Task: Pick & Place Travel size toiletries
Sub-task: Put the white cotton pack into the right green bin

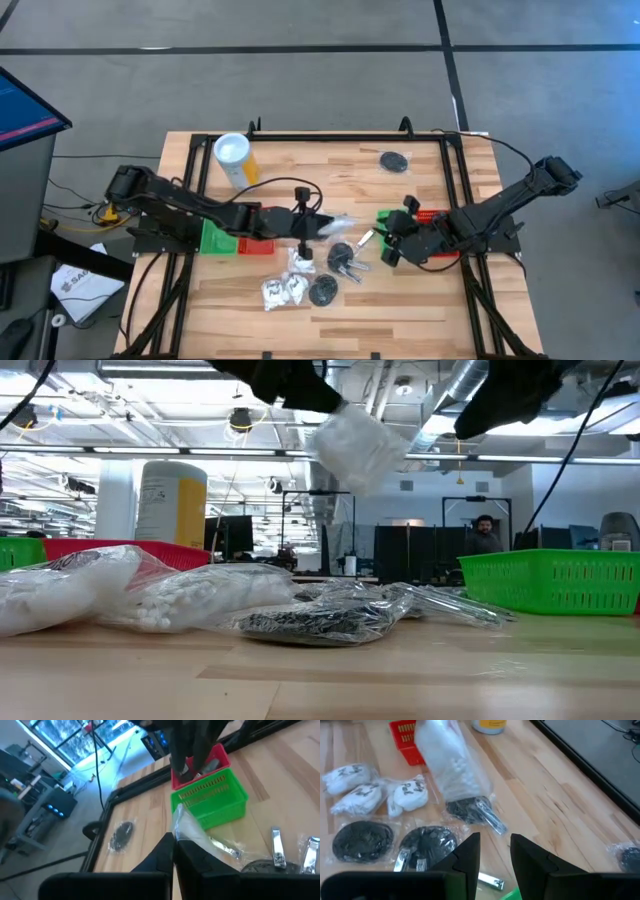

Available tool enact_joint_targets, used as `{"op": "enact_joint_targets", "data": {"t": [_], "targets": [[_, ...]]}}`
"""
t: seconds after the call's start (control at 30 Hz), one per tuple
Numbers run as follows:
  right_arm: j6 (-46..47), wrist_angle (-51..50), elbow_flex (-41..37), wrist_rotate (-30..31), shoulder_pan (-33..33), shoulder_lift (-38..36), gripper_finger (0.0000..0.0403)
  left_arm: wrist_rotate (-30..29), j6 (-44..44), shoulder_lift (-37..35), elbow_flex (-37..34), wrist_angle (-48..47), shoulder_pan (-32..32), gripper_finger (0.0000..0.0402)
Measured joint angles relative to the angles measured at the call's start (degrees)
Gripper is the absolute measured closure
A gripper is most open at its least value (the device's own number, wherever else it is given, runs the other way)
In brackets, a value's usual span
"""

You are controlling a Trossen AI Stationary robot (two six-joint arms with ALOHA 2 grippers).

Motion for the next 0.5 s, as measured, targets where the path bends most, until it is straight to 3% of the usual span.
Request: {"op": "enact_joint_targets", "data": {"t": [0.2,0.5], "targets": [[-5.68,5.3,-0.01,-0.36,-1.51,0.0,0.0304,-0.41,3.67,-0.88,0.0,1.67,-1.19,0.0401],[-11.44,11.92,-0.01,-5.01,-3.43,0.0,0.0294,-6.22,7.75,-0.86,-0.02,3.12,-1.85,0.0401]]}}
